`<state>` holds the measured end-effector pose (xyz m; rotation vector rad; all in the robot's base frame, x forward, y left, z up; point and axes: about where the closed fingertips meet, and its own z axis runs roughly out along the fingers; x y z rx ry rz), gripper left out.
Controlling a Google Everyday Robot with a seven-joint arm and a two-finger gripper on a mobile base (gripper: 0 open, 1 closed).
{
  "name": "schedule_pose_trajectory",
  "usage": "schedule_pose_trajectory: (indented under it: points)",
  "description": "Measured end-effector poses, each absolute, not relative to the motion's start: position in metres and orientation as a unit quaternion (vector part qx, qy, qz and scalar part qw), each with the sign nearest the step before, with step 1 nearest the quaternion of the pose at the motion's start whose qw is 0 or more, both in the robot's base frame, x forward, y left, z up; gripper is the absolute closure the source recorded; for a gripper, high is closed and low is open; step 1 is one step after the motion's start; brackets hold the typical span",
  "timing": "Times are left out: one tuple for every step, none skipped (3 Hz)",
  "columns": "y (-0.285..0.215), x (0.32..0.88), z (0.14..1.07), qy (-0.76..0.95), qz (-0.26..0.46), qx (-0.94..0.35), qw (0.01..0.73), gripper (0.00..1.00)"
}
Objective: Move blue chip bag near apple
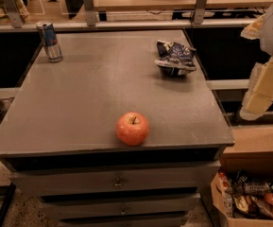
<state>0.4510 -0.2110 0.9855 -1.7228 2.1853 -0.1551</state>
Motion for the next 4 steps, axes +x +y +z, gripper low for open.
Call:
schedule_pose_trajectory:
  points:
    - [-0.202, 0.482, 0.980, 0.763, -0.079, -0.615, 0.182, 0.00]
    - [-0.194, 0.522, 0.965, 0.747, -0.109, -0.629, 0.185, 0.00]
    - [-0.182, 0.563, 0.942, 0.729, -0.136, -0.643, 0.191, 0.00]
    - [-0.167, 0.602, 0.919, 0.721, -0.142, -0.650, 0.193, 0.00]
